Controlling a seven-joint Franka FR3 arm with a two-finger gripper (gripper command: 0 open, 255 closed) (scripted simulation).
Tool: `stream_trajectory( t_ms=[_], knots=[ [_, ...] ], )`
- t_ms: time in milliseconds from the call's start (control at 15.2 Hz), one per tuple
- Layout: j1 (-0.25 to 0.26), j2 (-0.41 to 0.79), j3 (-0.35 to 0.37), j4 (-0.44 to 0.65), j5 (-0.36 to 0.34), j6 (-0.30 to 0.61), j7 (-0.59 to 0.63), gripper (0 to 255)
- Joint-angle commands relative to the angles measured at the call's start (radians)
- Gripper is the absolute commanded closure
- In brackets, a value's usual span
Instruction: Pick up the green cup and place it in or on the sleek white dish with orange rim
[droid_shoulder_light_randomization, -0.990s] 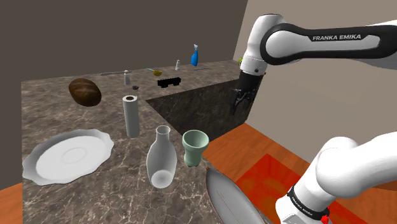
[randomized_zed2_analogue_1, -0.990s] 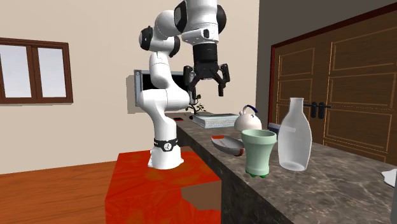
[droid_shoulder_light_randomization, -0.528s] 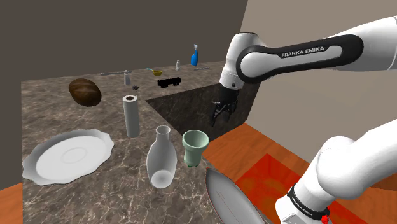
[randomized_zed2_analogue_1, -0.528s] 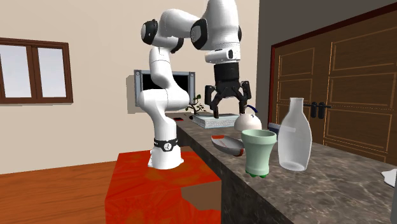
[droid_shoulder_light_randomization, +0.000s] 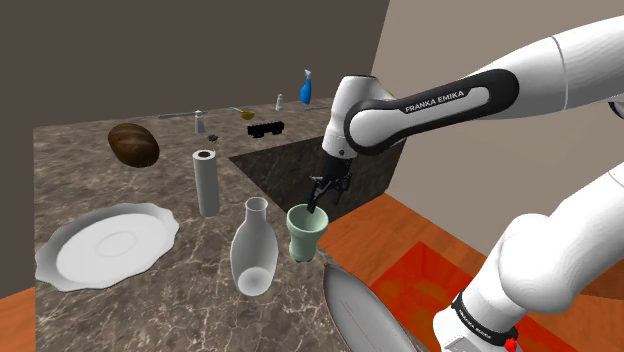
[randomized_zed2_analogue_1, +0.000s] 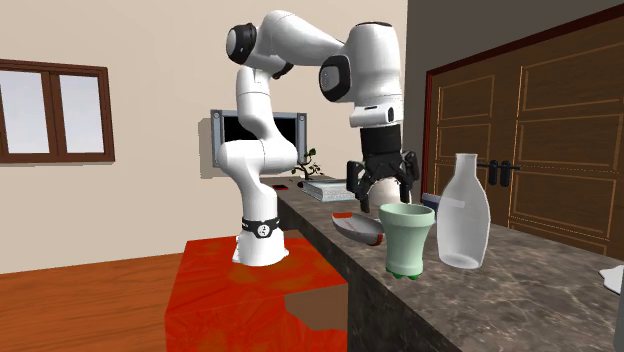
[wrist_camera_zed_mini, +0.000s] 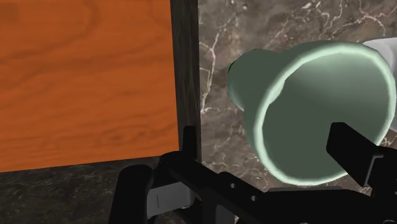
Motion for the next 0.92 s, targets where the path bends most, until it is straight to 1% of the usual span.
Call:
stream_trajectory(
  t_ms=[0,132,660,726,858],
  knots=[
    [0.002,0.016,0.005,-0.014,0.003,0.031,0.001,0],
    [0.005,0.036,0.01,-0.031,0.005,0.069,0.0,0],
    [0.005,0.036,0.01,-0.031,0.005,0.069,0.0,0],
    [0.005,0.036,0.01,-0.031,0.005,0.069,0.0,255],
    [0.005,0.036,0.01,-0.031,0.005,0.069,0.0,255]
  ],
)
